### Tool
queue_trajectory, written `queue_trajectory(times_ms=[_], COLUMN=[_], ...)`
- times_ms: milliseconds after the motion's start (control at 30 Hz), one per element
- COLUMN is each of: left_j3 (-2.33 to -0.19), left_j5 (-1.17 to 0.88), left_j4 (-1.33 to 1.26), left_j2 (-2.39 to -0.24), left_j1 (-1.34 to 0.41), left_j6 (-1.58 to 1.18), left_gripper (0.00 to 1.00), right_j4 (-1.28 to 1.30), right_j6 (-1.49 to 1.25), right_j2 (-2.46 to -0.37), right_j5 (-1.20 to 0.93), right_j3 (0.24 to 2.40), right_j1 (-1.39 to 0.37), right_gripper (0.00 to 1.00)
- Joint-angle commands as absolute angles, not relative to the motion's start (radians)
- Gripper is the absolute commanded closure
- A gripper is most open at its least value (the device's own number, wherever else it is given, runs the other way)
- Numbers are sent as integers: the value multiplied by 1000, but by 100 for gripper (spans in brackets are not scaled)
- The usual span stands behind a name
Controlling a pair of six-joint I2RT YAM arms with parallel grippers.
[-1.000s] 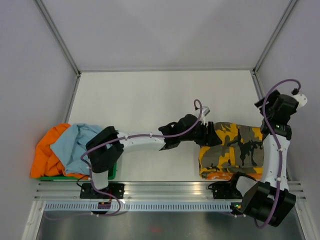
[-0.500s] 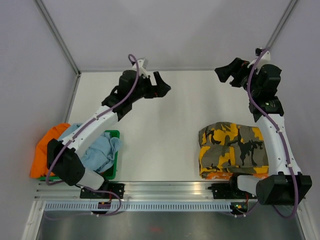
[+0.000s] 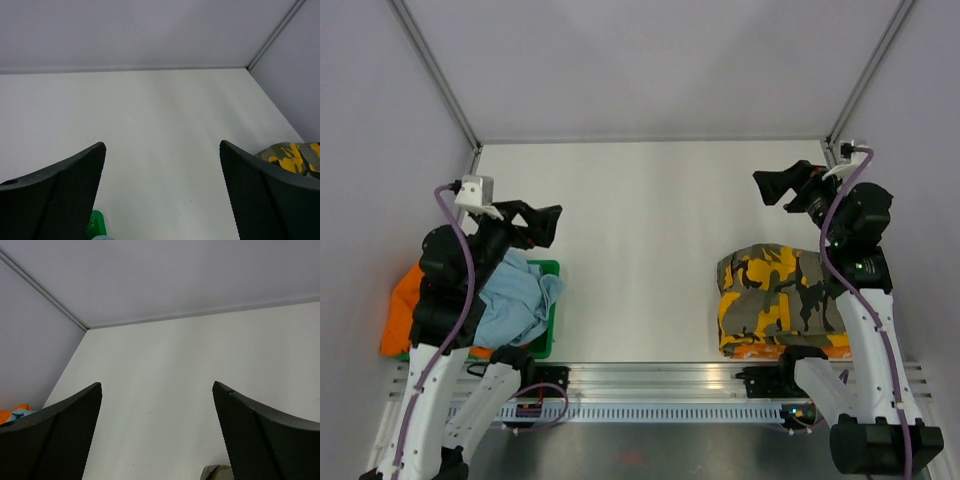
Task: Fold and stack the trousers
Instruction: Neatly place the folded trousers to the corner
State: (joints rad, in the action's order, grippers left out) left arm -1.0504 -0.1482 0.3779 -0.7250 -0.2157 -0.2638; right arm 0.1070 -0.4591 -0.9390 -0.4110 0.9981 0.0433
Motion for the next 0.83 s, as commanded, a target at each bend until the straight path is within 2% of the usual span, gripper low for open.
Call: queue_trajectory(times_ms=[0,200,500,800], left_j3=[-964,-832,-761,-762], left_j5=[-120,-38,-26,-37], left_j4=[451,494,551,578], left_j2=[-584,-372,-224,-199], left_j1=[-215,-216,-216,-216], left_j6=[-195,-201,-282,-308], left_gripper=[0,0,0,0], right_j4=[81,161,210,253], right_j6=[-459,-463,-503,-522], right_j2=[-835,-669,-319,-290], right_j5=[-347,-345,-250,-249], right_j3=[938,813,678,632], right_j1=[43,43,44,-64], right_gripper=[2,2,2,2])
